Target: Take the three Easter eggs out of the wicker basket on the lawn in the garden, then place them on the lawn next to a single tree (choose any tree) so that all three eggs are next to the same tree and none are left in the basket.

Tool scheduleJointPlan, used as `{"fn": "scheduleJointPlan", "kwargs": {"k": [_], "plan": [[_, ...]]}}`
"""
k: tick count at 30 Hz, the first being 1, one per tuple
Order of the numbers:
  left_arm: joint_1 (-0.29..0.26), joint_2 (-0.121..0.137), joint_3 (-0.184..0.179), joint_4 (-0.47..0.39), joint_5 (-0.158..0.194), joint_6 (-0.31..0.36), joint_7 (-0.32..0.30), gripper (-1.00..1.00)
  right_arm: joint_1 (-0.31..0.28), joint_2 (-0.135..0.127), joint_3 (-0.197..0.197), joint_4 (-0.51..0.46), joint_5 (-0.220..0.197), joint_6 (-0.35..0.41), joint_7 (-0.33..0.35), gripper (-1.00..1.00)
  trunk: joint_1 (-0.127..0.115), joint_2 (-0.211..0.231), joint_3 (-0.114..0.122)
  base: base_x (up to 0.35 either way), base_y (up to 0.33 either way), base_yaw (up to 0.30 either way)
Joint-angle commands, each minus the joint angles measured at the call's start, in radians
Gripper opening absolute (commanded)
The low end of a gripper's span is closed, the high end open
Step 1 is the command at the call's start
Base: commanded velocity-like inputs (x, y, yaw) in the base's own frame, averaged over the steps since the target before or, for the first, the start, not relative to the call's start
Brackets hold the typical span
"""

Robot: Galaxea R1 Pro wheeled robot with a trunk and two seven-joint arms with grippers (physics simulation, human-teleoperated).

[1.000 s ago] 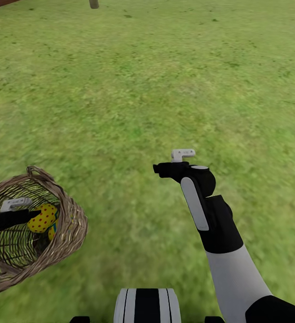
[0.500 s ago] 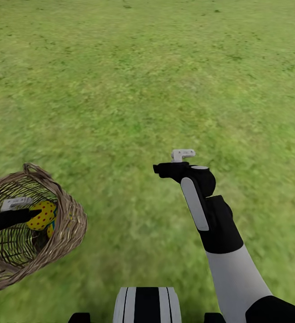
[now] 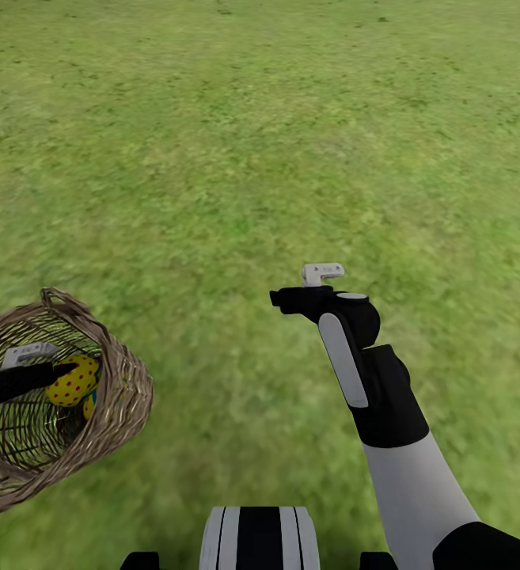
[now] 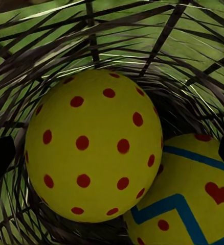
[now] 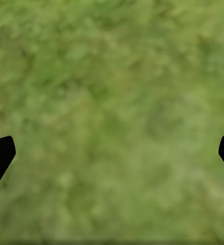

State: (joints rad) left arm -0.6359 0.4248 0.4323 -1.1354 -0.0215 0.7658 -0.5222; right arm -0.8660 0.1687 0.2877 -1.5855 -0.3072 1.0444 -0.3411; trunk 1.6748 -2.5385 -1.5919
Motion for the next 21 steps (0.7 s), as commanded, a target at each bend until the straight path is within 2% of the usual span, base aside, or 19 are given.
{"fn": "scheduleJointPlan", "kwargs": {"k": [1, 6, 16, 21], "plan": [[-0.001, 0.0, 0.002, 0.0, -0.002, 0.006, -0.006, 1.0, -0.001, 0.0, 0.001, -0.001, -0.01, 0.003, -0.01, 1.0, 0.0, 0.0, -0.001, 0.0, 0.0, 0.0], [-0.001, 0.002, 0.002, 0.002, -0.002, 0.004, -0.006, 1.0, -0.001, 0.0, 0.001, -0.001, -0.01, 0.003, -0.011, 1.0, 0.001, -0.001, -0.012, 0.0, 0.0, 0.0], [-0.001, 0.003, 0.002, 0.004, -0.003, -0.018, -0.001, 1.0, 0.001, 0.0, 0.001, -0.001, -0.01, 0.003, -0.01, 1.0, 0.002, -0.001, -0.016, 0.0, 0.0, 0.0], [-0.001, 0.008, 0.005, 0.01, 0.0, -0.021, 0.051, 1.0, 0.001, 0.0, 0.001, -0.001, -0.01, 0.003, -0.01, 1.0, 0.004, -0.002, -0.035, 0.0, 0.0, 0.0]]}}
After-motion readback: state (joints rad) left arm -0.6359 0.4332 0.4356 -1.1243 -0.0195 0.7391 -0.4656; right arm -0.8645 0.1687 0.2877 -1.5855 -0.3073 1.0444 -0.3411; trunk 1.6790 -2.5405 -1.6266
